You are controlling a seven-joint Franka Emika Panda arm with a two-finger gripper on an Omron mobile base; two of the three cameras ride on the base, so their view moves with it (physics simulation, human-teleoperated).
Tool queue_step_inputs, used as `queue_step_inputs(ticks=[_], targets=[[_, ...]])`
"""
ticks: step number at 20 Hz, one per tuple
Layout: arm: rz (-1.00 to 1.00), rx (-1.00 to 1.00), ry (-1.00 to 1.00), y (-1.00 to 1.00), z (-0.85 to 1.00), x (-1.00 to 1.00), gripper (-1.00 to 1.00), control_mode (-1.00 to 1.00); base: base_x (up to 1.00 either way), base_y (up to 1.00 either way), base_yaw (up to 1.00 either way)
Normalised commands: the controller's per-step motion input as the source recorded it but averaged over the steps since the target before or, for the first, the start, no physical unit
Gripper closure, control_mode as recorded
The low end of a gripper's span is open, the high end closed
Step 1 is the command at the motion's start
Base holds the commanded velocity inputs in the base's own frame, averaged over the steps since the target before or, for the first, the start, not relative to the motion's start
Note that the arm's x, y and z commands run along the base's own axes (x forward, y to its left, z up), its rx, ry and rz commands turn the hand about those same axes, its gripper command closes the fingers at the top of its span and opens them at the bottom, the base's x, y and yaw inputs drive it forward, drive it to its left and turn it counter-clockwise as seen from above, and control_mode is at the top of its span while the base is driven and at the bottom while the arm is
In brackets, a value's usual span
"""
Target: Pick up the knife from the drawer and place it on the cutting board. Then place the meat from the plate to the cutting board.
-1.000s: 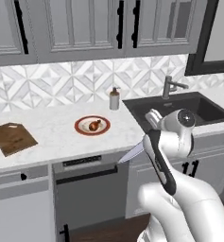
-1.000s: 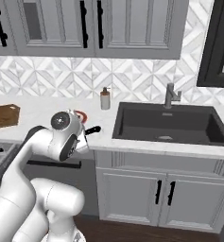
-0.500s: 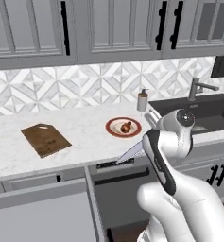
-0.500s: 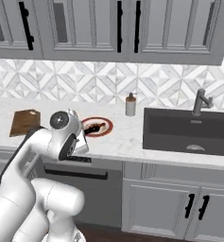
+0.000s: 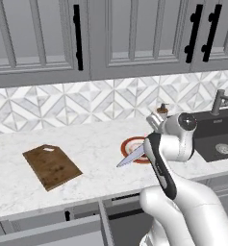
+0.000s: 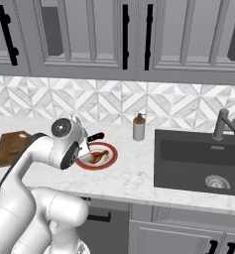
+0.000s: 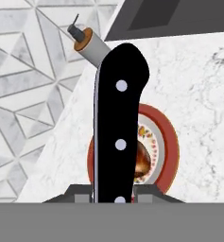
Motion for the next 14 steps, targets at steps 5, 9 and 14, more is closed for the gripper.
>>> queue_step_inputs(ticks=[5,9,14], targets=[[0.0,0.03,0.0,0.57,0.02,0.0,1.0,-1.0,0.0,0.08,0.0],[-0.11,0.04,0.0,1.0,0.0,0.14,1.0,-1.0,0.0,0.0,0.0],[-0.22,0.08,0.06,1.0,0.0,0.32,1.0,-1.0,0.0,0.0,0.0]])
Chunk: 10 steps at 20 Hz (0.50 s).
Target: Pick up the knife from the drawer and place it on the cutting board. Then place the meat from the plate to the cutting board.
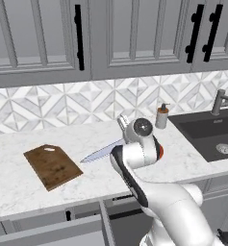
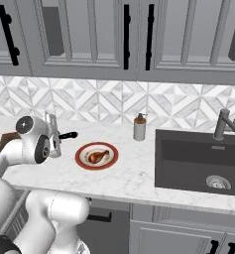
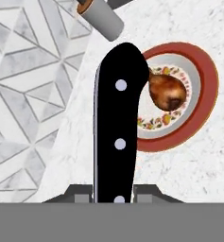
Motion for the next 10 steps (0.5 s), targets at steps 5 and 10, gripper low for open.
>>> queue_step_inputs(ticks=[5,10], targets=[[-0.2,0.42,0.28,0.49,0.0,0.13,1.0,-1.0,0.0,0.0,0.0],[-0.1,0.38,0.26,0.06,0.0,0.02,1.0,-1.0,0.0,0.0,0.0]])
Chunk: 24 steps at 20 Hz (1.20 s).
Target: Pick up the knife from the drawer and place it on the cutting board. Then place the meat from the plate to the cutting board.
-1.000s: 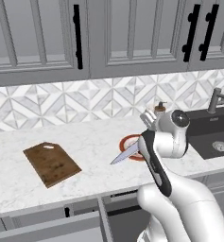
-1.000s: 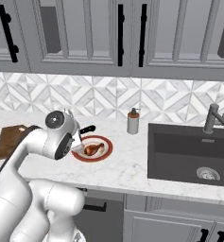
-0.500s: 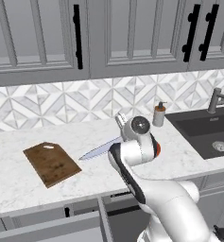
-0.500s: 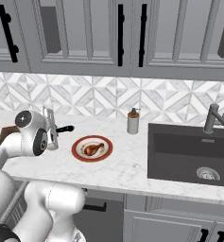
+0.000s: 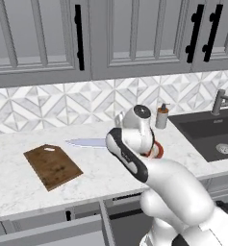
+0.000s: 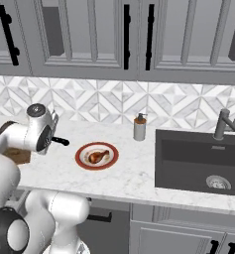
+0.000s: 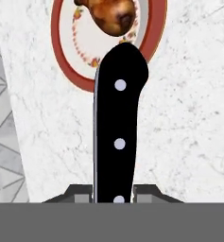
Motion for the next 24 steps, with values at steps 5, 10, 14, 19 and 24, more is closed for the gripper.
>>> queue_step_inputs(ticks=[5,10,14,19,24], targets=[[-0.03,-0.05,0.03,0.7,-0.3,-0.01,1.0,-1.0,0.0,0.0,0.0],[-0.12,-0.07,0.22,1.0,-0.32,0.08,1.0,-1.0,0.0,0.0,0.0],[-0.18,-0.03,0.31,1.0,-0.21,0.2,1.0,-1.0,0.0,0.0,0.0],[-0.45,0.1,0.31,0.55,-0.05,0.13,1.0,-1.0,0.0,0.0,0.0],[-0.2,-0.03,0.06,0.28,-0.08,0.02,1.0,-1.0,0.0,0.0,0.0]])
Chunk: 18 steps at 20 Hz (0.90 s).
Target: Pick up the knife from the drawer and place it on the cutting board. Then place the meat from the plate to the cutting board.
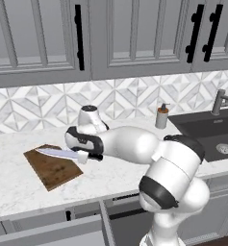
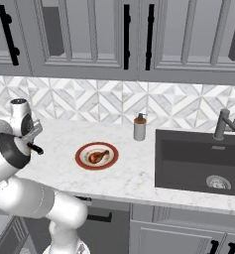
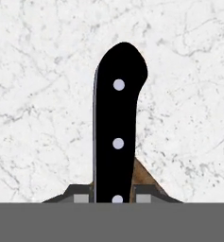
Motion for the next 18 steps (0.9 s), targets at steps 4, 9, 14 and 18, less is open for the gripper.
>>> queue_step_inputs(ticks=[4,9,14,18], targets=[[0.0,-0.1,0.02,0.49,-0.21,-0.03,1.0,-1.0,0.0,0.0,0.0],[-0.08,-0.05,0.01,0.85,-0.05,0.05,1.0,-1.0,0.0,0.0,0.0],[-0.17,0.0,0.06,0.81,-0.09,0.3,1.0,-1.0,0.0,0.0,0.0],[-0.18,-0.03,0.04,0.8,-0.18,0.53,1.0,-1.0,0.0,0.0,0.0]])
